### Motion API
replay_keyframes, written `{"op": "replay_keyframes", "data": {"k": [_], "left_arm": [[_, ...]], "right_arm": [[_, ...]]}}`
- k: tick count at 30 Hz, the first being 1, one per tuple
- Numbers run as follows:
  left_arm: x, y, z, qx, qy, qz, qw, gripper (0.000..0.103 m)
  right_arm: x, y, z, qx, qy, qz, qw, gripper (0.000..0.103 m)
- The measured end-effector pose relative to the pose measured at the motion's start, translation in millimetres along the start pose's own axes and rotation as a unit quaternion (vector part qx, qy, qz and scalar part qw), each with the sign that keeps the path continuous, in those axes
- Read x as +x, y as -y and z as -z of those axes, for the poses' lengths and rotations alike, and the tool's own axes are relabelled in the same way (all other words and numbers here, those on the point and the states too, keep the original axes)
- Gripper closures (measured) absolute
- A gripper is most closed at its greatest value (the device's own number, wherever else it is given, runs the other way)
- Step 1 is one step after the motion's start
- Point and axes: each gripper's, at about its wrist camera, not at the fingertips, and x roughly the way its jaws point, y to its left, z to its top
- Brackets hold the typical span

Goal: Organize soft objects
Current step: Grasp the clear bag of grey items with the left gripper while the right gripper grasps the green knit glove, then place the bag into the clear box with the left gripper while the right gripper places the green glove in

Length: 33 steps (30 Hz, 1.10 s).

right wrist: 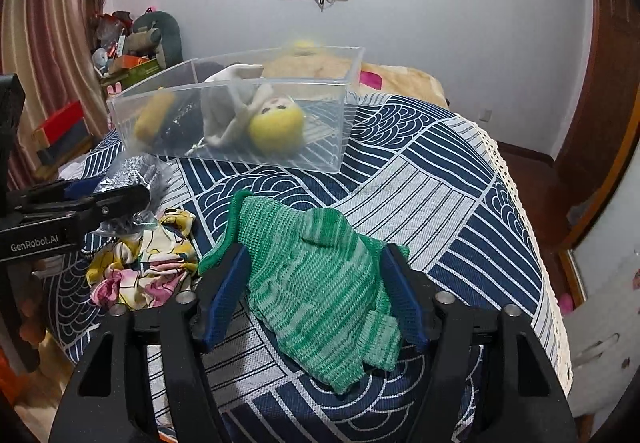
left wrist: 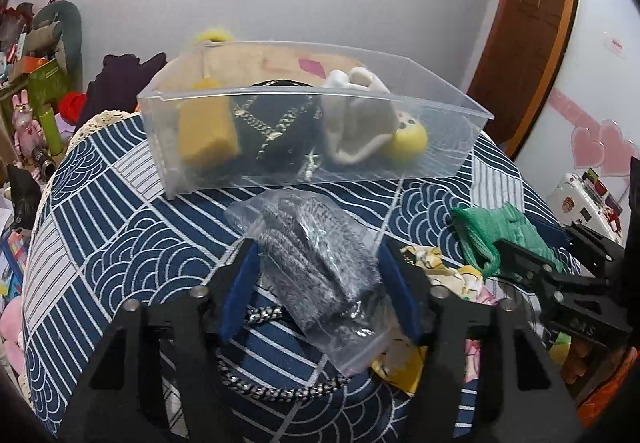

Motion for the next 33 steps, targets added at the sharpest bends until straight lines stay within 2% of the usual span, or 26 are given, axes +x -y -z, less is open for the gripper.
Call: {"op": "replay_keyframes", "data": {"k": [2, 6, 10, 16, 22, 33], "left_arm": [[0, 3, 0, 0.004, 0.003, 0.000, 1.0000, 0.052], [-4, 3, 1, 0.005, 0.009, 0.003, 0.9999, 0.063], [-12, 1, 2, 0.004, 0.018, 0.003, 0.9998, 0.069], [-34, -4, -1, -0.004, 0.043, 0.010, 0.9990, 0.071], [-58, -3, -7, -0.002, 0.073, 0.013, 0.9972, 0.071], [-81, 7, -40, 0.024, 0.123, 0.001, 0.9921, 0.071]], "right_arm": [[-1, 1, 0, 0.002, 0.002, 0.000, 1.000, 0.054], [-4, 3, 0, 0.004, 0.004, -0.008, 1.000, 0.076], [-6, 4, -2, 0.011, 0.009, -0.020, 1.000, 0.084], [-15, 7, -6, 0.023, 0.021, -0.041, 0.999, 0.087], [-31, 6, -14, 0.023, 0.047, -0.042, 0.998, 0.088], [-56, 11, -50, 0.029, 0.112, -0.040, 0.992, 0.088]]}}
